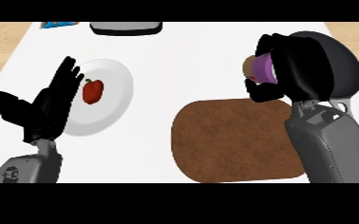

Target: Pick the can from the cutting board and place it in the pan

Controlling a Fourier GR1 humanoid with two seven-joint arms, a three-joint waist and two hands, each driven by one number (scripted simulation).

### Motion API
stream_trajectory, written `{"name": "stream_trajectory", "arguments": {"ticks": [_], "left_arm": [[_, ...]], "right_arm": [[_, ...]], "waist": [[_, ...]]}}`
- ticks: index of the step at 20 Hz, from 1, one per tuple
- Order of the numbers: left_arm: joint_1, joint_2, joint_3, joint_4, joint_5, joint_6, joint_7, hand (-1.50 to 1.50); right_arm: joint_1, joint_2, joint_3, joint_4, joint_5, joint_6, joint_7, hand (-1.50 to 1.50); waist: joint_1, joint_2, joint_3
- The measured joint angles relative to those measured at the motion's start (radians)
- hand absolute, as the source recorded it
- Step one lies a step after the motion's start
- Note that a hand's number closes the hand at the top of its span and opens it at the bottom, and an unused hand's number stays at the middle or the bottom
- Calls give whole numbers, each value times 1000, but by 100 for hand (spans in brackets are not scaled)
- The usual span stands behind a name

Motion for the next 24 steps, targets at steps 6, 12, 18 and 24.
{"name": "stream_trajectory", "arguments": {"ticks": [6,12,18,24], "left_arm": [[1,-7,5,3,-4,-4,-4,0],[-10,-18,-2,7,-19,4,4,0],[-12,-23,-1,7,-21,-2,-5,0],[-33,-29,-3,30,-25,-6,-7,0]], "right_arm": [[-61,-23,-127,12,-40,1,-3,150],[-98,-115,-299,134,-105,-73,-87,150],[-109,-215,-444,361,-171,-222,-254,150],[-175,-312,-545,687,-221,-371,-445,150]], "waist": [[8,4,0],[11,6,1],[16,8,1],[25,12,1]]}}
